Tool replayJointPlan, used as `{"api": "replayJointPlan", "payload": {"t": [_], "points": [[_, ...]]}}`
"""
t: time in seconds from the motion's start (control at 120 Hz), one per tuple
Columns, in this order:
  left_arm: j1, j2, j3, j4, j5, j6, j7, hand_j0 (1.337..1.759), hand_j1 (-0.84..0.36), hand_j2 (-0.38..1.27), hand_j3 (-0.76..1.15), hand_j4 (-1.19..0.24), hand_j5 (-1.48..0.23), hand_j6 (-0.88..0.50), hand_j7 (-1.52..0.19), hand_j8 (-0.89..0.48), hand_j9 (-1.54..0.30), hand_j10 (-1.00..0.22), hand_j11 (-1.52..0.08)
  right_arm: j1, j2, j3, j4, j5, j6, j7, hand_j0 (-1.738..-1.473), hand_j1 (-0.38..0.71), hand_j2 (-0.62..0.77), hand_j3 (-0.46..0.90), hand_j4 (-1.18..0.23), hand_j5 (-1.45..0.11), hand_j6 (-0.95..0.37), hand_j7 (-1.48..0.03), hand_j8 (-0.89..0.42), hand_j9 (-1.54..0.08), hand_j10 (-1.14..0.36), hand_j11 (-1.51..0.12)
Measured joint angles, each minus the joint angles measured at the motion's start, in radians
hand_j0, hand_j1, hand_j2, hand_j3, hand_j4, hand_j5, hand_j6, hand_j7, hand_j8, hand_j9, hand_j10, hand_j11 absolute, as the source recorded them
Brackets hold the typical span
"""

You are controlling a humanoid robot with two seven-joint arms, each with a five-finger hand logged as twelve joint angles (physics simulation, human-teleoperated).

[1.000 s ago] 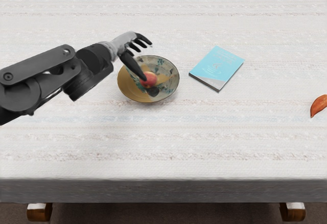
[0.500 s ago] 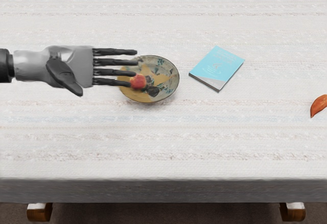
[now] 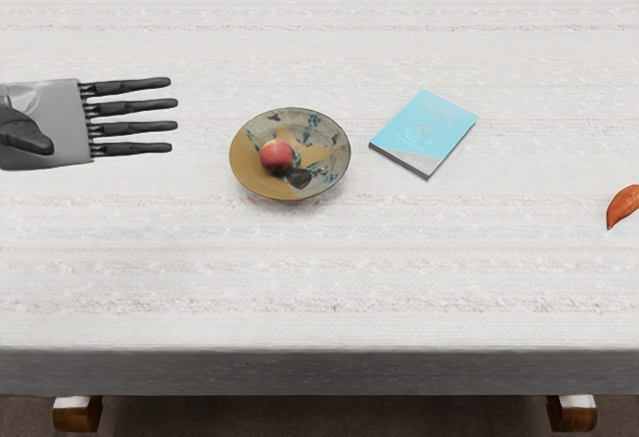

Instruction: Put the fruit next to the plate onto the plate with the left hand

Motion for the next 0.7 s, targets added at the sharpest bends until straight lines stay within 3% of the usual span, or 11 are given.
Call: {"api": "replayJointPlan", "payload": {"t": [0.7], "points": [[0.000,0.000,0.000,0.000,-0.002,0.000,0.000,1.658,0.33,0.00,0.00,-0.01,-0.02,-0.01,-0.02,-0.01,-0.02,-0.01,-0.02,0.000,0.000,0.000,0.000,0.000,0.000,0.000,-1.658,-0.35,0.00,0.00,0.00,0.00,0.00,0.00,0.00,0.00,0.00,0.00]]}}
